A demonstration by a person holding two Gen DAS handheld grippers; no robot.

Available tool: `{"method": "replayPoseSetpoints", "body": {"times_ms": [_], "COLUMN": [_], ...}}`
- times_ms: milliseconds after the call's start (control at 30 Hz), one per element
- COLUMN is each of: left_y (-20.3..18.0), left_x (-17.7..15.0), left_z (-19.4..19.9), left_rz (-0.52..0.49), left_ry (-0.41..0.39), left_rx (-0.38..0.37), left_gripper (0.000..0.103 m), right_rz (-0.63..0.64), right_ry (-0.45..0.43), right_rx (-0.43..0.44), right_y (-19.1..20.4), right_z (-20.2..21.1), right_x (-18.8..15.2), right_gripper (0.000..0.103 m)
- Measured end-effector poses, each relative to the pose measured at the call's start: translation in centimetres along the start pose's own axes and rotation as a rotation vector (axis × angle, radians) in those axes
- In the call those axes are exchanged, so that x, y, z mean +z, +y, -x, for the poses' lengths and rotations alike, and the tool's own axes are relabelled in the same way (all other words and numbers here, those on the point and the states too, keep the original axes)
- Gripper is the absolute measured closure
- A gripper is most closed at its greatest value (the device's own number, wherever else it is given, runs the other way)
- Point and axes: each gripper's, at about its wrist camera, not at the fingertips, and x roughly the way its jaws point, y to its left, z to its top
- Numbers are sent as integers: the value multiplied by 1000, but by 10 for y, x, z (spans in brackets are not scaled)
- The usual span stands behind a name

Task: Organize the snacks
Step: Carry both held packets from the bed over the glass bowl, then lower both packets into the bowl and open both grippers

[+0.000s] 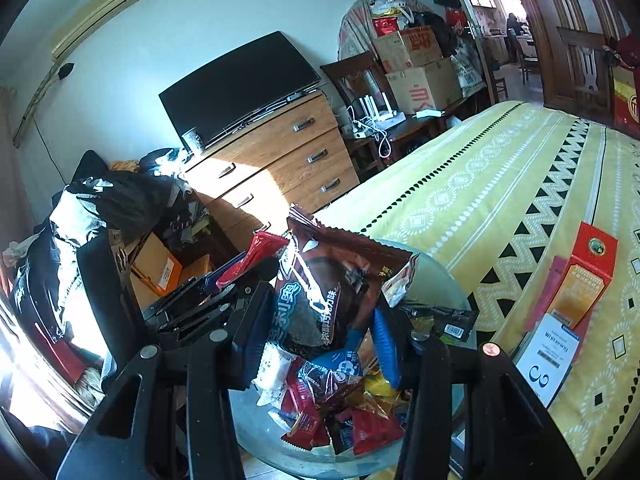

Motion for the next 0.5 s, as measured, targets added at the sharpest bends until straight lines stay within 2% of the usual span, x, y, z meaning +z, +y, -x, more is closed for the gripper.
{"method": "replayPoseSetpoints", "body": {"times_ms": [500], "left_y": [13], "left_x": [-1], "left_z": [-5], "left_rz": [20], "left_ry": [14], "left_rx": [-9], "left_gripper": [61], "right_rz": [-4], "right_ry": [24], "right_rx": [10], "right_y": [3], "right_z": [-11], "right_x": [-7], "right_gripper": [53]}}
